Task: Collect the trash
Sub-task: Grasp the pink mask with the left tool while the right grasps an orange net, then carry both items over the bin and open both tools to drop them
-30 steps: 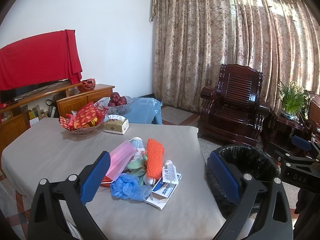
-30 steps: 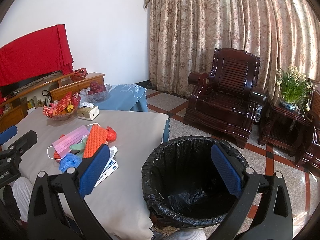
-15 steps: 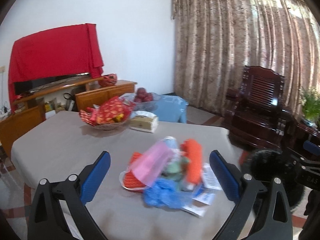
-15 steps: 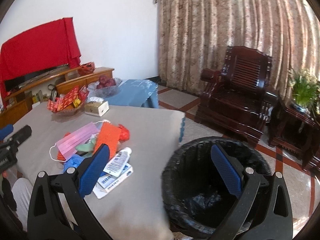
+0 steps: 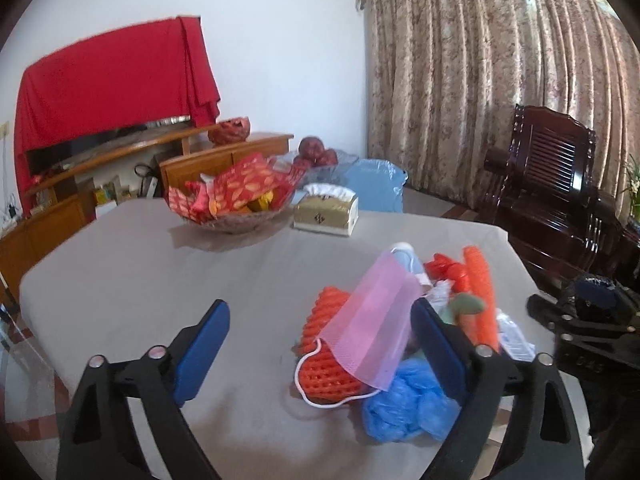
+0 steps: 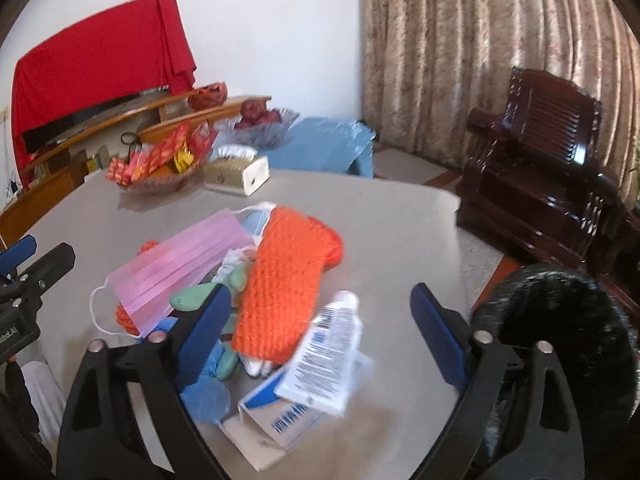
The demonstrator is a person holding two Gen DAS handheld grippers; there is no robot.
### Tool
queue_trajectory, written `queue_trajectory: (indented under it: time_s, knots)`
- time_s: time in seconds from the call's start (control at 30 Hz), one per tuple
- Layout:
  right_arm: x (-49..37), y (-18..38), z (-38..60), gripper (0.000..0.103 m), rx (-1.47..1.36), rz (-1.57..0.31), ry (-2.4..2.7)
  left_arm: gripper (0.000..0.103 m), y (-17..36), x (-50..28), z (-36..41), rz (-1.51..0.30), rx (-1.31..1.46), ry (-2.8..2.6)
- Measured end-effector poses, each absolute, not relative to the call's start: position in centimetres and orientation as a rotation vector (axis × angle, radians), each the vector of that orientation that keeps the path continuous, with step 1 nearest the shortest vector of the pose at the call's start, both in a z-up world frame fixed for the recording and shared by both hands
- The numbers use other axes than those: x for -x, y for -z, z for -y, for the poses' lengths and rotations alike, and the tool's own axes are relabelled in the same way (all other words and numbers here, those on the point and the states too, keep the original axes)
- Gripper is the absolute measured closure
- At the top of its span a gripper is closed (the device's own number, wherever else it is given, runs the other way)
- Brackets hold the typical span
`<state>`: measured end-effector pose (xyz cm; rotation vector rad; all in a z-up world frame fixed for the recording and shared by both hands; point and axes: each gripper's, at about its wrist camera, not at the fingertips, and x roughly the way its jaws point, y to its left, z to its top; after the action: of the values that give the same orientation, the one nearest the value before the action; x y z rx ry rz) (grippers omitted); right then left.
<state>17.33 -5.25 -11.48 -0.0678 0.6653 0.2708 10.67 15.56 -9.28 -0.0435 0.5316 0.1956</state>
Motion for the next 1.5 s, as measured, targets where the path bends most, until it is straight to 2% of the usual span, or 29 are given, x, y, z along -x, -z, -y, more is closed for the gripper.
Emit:
queue_trajectory:
  time_s: [0.13, 0.3, 0.47, 0.53, 0.73, 0.77, 0.8, 0.83, 0.87, 0.9, 0.93, 1.07, 1.33, 1.5]
  knots:
    - [-19.3, 13.9, 3.2, 0.027, 0.088, -0.726, -0.28, 0.019, 10.6, -12.1, -16.7, -0.558, 0.054, -0.2]
    - [-20.5, 16.1, 1.9, 0.041, 0.105, -0.792, -0.312, 0.03, 12.1, -13.5, -17.4, -0.601, 0.061, -0.176]
    - [-20.3, 16.6, 2.1, 0.076, 0.075, -0.821, -0.395, 0.031, 13.2, -14.9, -17.1, -0.641, 0.066, -0.139]
    - [-20.1, 15.9, 2.7, 0.082, 0.049, -0.818, -0.423, 0.031, 13.5, -15.5, -16.8, -0.656, 0.067, -0.121]
    - [-19.1, 13.1, 4.7, 0.084, -0.029, -0.784, -0.45, 0.031, 13.9, -17.3, -15.4, -0.685, 0.048, -0.083]
    - [-18.8, 12.6, 5.1, 0.084, -0.038, -0.775, -0.453, 0.036, 14.1, -17.6, -15.2, -0.693, 0.042, -0.078]
    - [-18.7, 12.3, 5.4, 0.084, -0.043, -0.767, -0.454, 0.054, 14.3, -17.8, -15.0, -0.703, 0.037, -0.07]
    - [-18.5, 11.9, 5.5, 0.084, -0.046, -0.76, -0.454, 0.064, 14.5, -18.0, -14.8, -0.718, 0.038, -0.047]
    - [-18.3, 11.6, 5.7, 0.084, -0.047, -0.753, -0.454, 0.084, 14.6, -18.2, -14.7, -0.729, 0.049, -0.023]
    - [-18.1, 11.3, 5.9, 0.084, -0.045, -0.745, -0.454, 0.097, 14.8, -18.2, -14.7, -0.738, 0.069, 0.006]
    - [-17.9, 11.0, 6.1, 0.084, -0.043, -0.739, -0.453, 0.101, 14.8, -18.1, -14.7, -0.737, 0.079, 0.015]
    - [-16.9, 9.9, 6.6, 0.084, -0.027, -0.711, -0.451, 0.102, 13.6, -16.6, -14.4, -0.686, 0.087, 0.021]
    - [-14.9, 7.1, 9.1, 0.084, -0.047, -0.644, -0.445, 0.102, 7.8, -12.2, -14.3, -0.562, 0.149, 0.028]
    - [-13.4, 5.1, 12.8, 0.084, -0.074, -0.592, -0.39, 0.102, 4.3, -11.1, -11.1, -0.5, 0.142, 0.119]
